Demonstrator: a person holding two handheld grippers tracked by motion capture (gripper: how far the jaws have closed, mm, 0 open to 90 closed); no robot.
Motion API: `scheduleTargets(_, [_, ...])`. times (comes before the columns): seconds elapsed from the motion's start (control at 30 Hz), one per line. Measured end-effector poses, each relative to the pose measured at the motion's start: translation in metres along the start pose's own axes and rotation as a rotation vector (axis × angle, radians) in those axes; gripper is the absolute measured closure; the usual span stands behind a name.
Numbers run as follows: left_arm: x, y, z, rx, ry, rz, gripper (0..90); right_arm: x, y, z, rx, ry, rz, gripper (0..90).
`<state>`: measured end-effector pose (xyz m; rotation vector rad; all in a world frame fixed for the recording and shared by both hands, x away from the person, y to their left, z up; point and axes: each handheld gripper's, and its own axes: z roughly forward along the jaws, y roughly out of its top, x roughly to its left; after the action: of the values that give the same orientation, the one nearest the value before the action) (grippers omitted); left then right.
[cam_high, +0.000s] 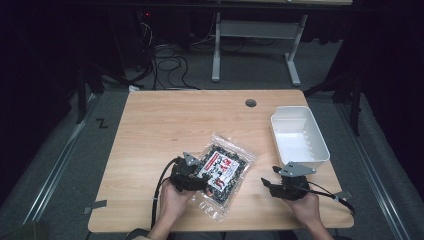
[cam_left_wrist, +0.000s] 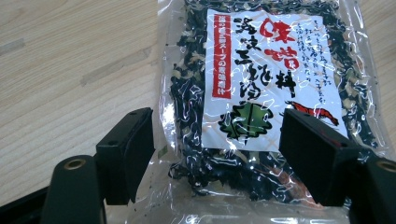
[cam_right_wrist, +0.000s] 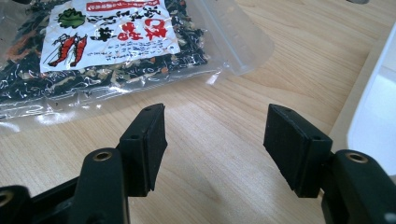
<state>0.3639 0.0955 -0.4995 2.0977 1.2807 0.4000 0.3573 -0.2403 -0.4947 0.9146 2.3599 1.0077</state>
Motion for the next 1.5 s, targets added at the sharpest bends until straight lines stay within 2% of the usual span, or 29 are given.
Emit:
scheduleTargets(0.2, [0.001,0.004,0.007,0.020,0.005,-0.012,26.1,0.000,0.000,0.000,0.001,-0.001,0.000,39.8])
scheduleTargets(0.4, [-0.002,0.008,0.015,0.043,0.008,0.007,25.6,0.000,0.000,0.001,0.009,-0.002,-0.003,39.3])
scheduleTargets(0.53, [-0.004,0.008,0.018,0.045,0.020,0.016,27.2,0.000,0.000,0.000,0.008,-0.004,-0.004,39.3])
scheduleTargets(0.93, [-0.005,0.005,0.027,0.061,0.019,0.031,25.7,0.001,-0.001,0.000,0.007,-0.005,-0.001,39.3])
scheduleTargets(1.23, [-0.003,0.003,0.028,0.048,-0.015,0.036,26.8,0.000,0.000,0.000,0.003,0.005,0.002,39.4])
scheduleTargets(1.5, [-0.004,0.002,0.028,0.053,-0.046,0.068,27.0,0.000,0.002,-0.002,-0.001,0.023,0.028,39.3])
